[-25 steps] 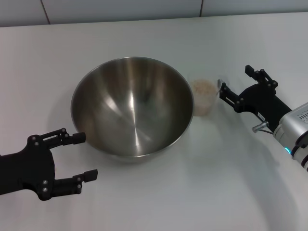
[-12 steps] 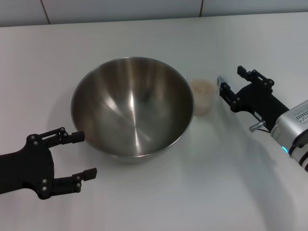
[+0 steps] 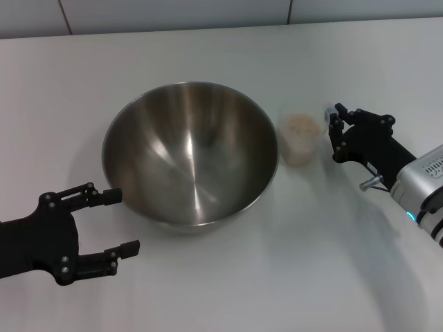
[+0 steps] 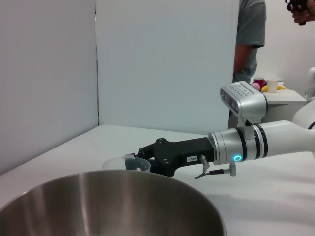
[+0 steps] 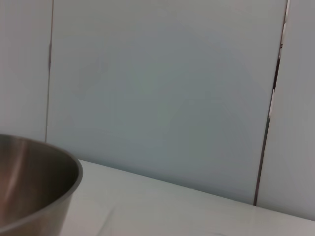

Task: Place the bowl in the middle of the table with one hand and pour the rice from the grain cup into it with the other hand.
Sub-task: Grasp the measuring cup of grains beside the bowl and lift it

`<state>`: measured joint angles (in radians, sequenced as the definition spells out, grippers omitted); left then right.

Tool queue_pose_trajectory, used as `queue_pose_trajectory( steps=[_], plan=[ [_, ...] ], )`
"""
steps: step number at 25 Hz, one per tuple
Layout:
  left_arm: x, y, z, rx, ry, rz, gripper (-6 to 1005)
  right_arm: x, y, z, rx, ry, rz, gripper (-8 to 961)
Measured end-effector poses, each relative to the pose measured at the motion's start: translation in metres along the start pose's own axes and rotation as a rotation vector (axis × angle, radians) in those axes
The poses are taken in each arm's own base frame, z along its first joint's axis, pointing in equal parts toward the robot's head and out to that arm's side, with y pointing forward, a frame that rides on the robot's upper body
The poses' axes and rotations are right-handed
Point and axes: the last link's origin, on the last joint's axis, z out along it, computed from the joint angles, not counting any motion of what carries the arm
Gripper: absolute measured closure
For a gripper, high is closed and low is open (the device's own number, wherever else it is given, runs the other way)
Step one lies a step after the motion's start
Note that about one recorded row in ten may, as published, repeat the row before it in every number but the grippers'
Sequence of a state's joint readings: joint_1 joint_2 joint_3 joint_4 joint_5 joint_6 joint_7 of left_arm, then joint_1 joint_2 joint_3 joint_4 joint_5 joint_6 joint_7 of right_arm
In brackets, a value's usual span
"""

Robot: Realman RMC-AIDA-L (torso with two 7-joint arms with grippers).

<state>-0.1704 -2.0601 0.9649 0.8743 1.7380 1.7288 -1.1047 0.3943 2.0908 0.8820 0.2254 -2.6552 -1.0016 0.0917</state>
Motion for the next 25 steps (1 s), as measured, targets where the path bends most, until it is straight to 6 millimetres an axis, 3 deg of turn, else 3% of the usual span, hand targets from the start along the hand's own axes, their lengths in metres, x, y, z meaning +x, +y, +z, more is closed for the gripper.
queue_pose_trajectory(
  steps=[11,18,25],
  plan=[
    [0.001,-0.001,0.001,0.0,0.0,0.003,200,0.001,0.0,-0.001,0.0,0.003,-0.004,942],
    [0.0,-0.003,-0.004,0.041,0.029,0.017,200,-0.002,0.0,0.0,0.002,-0.011,0.0,937],
    [-0.001,-0.002,-0.006,0.043,0.036,0.018,201,-0.02,-0.003,0.005,-0.001,-0.117,-0.048,931]
  ],
)
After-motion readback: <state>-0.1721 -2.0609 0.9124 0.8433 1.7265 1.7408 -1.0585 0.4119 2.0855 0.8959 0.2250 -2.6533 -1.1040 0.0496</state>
